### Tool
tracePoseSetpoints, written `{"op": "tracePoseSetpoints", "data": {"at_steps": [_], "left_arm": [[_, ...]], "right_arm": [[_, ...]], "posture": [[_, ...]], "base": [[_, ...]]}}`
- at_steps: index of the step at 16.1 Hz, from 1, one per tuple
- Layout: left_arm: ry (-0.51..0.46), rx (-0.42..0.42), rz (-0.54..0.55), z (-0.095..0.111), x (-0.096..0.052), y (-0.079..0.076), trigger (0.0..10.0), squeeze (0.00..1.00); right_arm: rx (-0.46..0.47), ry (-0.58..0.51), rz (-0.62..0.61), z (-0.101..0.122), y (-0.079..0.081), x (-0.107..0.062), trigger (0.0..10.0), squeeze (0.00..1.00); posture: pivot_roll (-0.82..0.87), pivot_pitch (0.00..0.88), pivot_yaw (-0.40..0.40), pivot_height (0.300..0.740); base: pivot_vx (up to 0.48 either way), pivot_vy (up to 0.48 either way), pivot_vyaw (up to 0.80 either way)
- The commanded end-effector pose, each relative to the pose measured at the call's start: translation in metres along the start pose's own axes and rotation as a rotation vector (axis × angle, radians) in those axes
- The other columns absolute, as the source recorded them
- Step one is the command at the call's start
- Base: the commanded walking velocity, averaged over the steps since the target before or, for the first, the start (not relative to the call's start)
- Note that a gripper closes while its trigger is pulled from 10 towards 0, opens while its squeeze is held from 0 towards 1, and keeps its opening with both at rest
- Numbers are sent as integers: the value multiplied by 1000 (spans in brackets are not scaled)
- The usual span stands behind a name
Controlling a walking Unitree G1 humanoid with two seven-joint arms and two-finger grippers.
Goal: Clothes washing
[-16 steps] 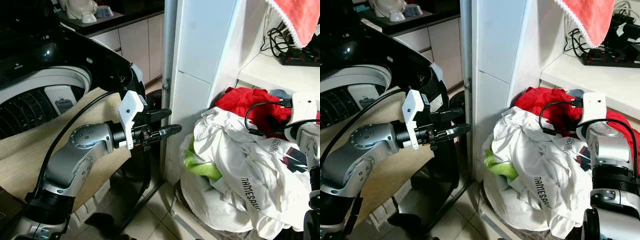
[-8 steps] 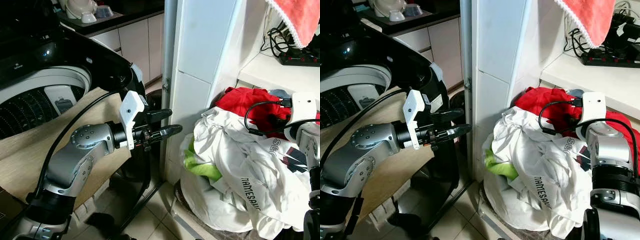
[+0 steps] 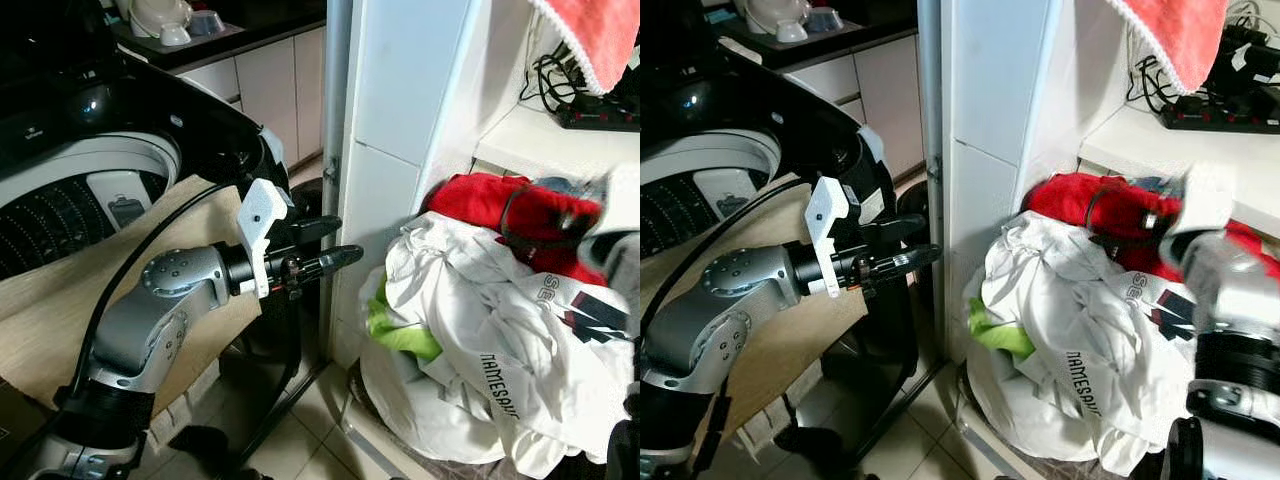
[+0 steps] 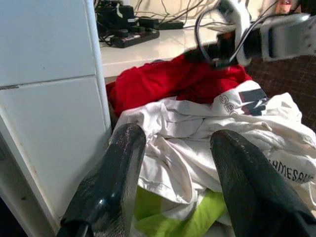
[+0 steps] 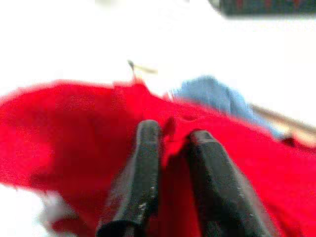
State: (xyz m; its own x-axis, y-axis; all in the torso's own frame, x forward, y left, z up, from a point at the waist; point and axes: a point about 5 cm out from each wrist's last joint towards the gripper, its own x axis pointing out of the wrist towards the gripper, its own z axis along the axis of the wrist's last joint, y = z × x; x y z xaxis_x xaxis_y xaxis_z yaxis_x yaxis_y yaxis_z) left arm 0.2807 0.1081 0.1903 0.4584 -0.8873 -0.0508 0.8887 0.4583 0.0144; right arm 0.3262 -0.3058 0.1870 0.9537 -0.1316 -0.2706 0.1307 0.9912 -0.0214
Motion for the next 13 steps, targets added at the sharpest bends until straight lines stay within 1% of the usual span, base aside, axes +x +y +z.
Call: {"op": "tracePoseSetpoints", "data": {"at_steps": [1, 2, 3, 4, 6, 7, 8, 9, 10, 11, 12, 13], "left_arm": [[-27, 17, 5, 9, -1, 1, 10000, 0], [-81, 45, 53, 19, 1, 8, 10000, 0], [-81, 45, 53, 19, 1, 8, 10000, 0], [-110, 52, 74, 25, 2, 11, 10000, 0], [-191, 83, 123, 41, 5, 18, 10000, 0], [-229, 93, 147, 49, 7, 20, 10000, 0], [-251, 90, 152, 54, 8, 21, 10000, 0], [-267, 82, 148, 58, 9, 20, 10000, 0], [-261, 81, 143, 56, 8, 20, 10000, 0], [-208, 79, 117, 46, 8, 16, 10000, 0], [-149, 101, 96, 36, 8, 12, 10000, 0], [-122, 108, 82, 31, 8, 10, 10000, 0]], "right_arm": [[10, -51, 31, 9, 1, -4, 0, 0], [27, -177, 115, 41, 1, -18, 0, 0], [27, -177, 115, 41, 1, -18, 0, 0], [26, -226, 156, 54, 2, -24, 0, 0], [29, -358, 318, 88, 14, -42, 0, 0], [54, -426, 400, 103, 22, -51, 0, 0], [57, -451, 443, 110, 26, -55, 0, 0], [-21, -433, 453, 111, 29, -58, 0, 0], [-125, -379, 410, 104, 28, -56, 1294, 0], [-295, -223, 330, 79, 22, -47, 10000, 612], [-292, -120, 295, 63, 15, -41, 10000, 1000], [-288, -76, 277, 57, 11, -39, 10000, 1000]], "posture": [[-107, 0, 35, 740], [-111, 0, 36, 740], [-111, 0, 36, 740], [-111, 0, 36, 740], [-122, 0, 39, 740], [-123, 0, 38, 740], [-123, 0, 38, 740], [-122, 0, 33, 740], [-122, 0, 33, 740], [-122, 0, 31, 740], [-119, 0, 31, 740], [-116, 0, 30, 740]], "base": [[0, 0, 0], [0, 0, 0], [0, 0, 0], [0, 0, 0], [0, 0, 0], [0, 0, 0], [0, 0, 0], [0, 0, 0], [0, 0, 0], [0, 0, 0], [0, 0, 0], [0, 0, 0]]}}
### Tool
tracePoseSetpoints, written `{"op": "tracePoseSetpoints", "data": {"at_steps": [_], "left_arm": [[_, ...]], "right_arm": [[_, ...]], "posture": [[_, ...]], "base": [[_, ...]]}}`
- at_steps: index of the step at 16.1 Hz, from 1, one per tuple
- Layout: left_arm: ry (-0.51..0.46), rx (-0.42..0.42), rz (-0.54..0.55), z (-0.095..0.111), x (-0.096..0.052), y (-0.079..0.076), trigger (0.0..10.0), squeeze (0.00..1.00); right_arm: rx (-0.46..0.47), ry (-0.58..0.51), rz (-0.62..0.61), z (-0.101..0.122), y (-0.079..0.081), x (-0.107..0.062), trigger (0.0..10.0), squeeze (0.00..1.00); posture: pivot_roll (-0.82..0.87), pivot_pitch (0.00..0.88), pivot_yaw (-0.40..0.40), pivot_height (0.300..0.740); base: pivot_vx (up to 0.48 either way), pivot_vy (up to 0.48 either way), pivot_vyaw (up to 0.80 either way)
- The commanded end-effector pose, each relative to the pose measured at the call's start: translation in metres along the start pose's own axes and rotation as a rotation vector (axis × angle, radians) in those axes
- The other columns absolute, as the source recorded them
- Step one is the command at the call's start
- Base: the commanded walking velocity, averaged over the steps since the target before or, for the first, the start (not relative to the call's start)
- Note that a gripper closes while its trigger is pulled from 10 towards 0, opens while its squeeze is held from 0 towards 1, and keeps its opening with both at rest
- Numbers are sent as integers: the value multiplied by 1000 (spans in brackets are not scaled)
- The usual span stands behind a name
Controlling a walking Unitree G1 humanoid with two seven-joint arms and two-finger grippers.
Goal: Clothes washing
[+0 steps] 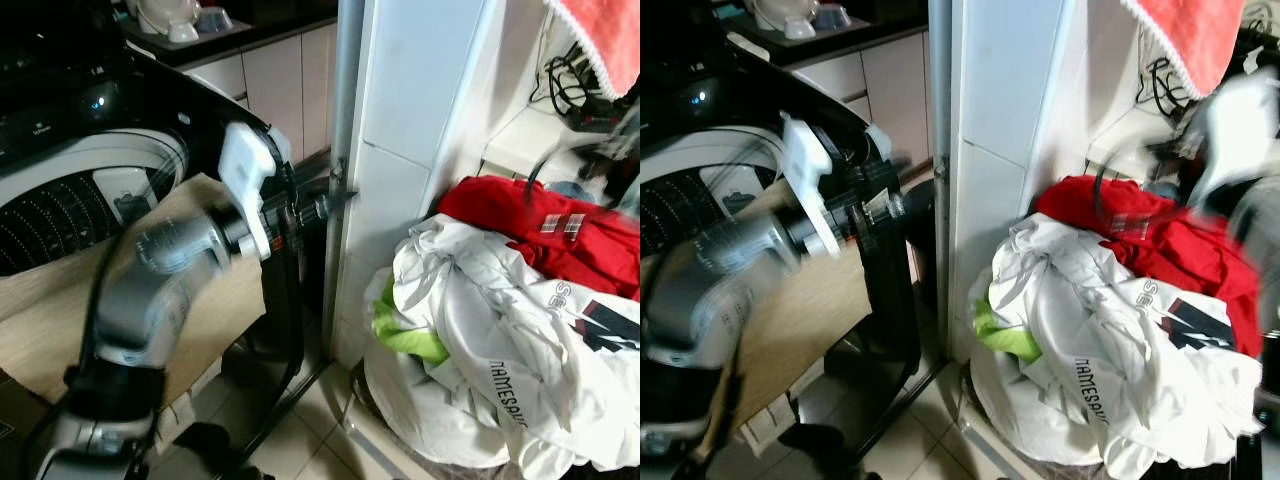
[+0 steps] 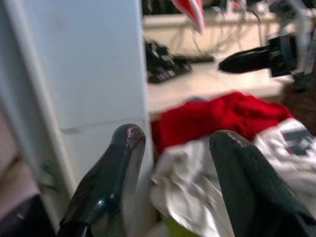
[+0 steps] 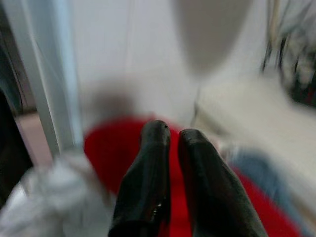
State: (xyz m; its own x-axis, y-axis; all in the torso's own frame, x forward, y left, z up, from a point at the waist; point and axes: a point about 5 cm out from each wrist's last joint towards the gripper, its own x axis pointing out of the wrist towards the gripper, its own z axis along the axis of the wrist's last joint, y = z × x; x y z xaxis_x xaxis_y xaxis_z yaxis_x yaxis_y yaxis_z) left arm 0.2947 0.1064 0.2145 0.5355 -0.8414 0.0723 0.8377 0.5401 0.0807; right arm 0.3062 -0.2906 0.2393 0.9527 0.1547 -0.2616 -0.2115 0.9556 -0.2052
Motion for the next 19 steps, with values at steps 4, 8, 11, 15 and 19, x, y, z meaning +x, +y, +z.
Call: {"op": "tracePoseSetpoints", "data": {"at_steps": [4, 8, 11, 15, 19], "left_arm": [[14, 21, -8, 3, 2, -1, 10000, 0], [40, 26, -6, 0, -3, 1, 10000, 0], [47, 25, -9, 0, -4, 1, 10000, 0], [62, 24, -32, -2, -6, -2, 10000, 0], [84, 13, -99, -4, -7, -10, 10000, 0]], "right_arm": [[-83, 81, -86, -8, -19, 5, 10000, 1000], [-79, 106, -113, -11, -32, 10, 10000, 1000], [-75, 104, -110, -11, -35, 12, 10000, 1000], [-62, 175, -11, -17, -33, 9, 10000, 1000], [-115, 327, -70, -37, -43, 4, 10000, 200]], "posture": [[-106, 0, 27, 740], [-93, 0, 26, 740], [-91, 0, 27, 740], [-90, 0, 27, 740], [-93, 0, 30, 740]], "base": [[0, 0, 0], [0, 0, 0], [0, 0, 0], [0, 0, 0], [0, 0, 0]]}}
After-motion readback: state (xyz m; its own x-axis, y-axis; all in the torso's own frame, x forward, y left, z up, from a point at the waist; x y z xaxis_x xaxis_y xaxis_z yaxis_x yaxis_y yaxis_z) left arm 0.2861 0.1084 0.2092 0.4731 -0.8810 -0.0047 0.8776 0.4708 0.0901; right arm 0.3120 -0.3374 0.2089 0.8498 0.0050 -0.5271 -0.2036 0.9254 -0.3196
